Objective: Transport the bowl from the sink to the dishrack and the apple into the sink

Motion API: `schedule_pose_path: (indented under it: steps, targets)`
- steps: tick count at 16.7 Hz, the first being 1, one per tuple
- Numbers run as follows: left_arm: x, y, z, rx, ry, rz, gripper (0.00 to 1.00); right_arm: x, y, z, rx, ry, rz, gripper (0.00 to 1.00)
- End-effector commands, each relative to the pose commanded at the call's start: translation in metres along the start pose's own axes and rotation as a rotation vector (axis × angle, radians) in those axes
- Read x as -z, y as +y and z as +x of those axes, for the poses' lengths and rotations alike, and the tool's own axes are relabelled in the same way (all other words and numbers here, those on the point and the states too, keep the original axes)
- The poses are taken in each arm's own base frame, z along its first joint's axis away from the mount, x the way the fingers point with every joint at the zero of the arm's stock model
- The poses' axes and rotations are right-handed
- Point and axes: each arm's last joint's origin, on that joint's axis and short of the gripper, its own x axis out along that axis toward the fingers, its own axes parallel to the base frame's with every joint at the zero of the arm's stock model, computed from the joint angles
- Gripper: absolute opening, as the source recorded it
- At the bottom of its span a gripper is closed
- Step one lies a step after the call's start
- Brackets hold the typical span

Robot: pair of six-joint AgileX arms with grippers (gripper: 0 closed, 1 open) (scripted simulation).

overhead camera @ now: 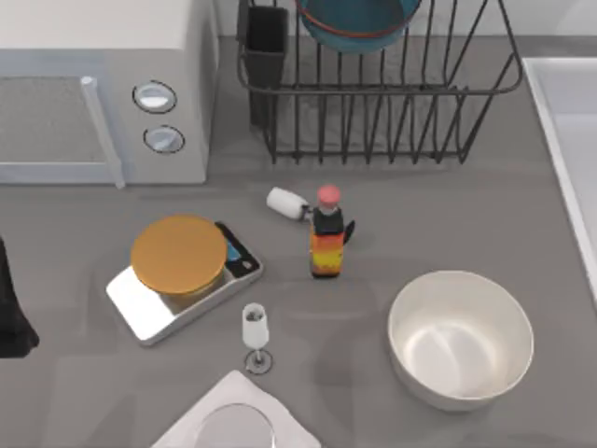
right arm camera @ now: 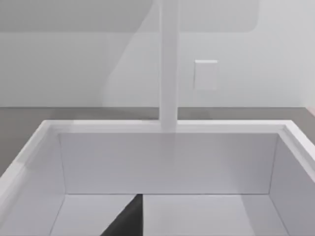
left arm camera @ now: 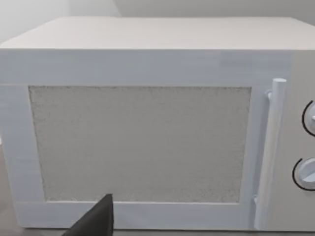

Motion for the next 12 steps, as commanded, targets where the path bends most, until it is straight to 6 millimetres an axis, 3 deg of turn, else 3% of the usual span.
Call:
schedule_pose_path:
  steps: [9, 12]
  targets:
    - [0.0, 0.0, 0.0, 0.0, 0.0, 0.0, 1.0, -0.0002, -0.0001, 0.0002, 0.0, -0.001, 0.0, 1.0]
    - [0.0, 0.0, 0.0, 0.0, 0.0, 0.0, 1.0, -0.009, 0.0063, 0.0006, -0.001, 0.012, 0.006, 1.0]
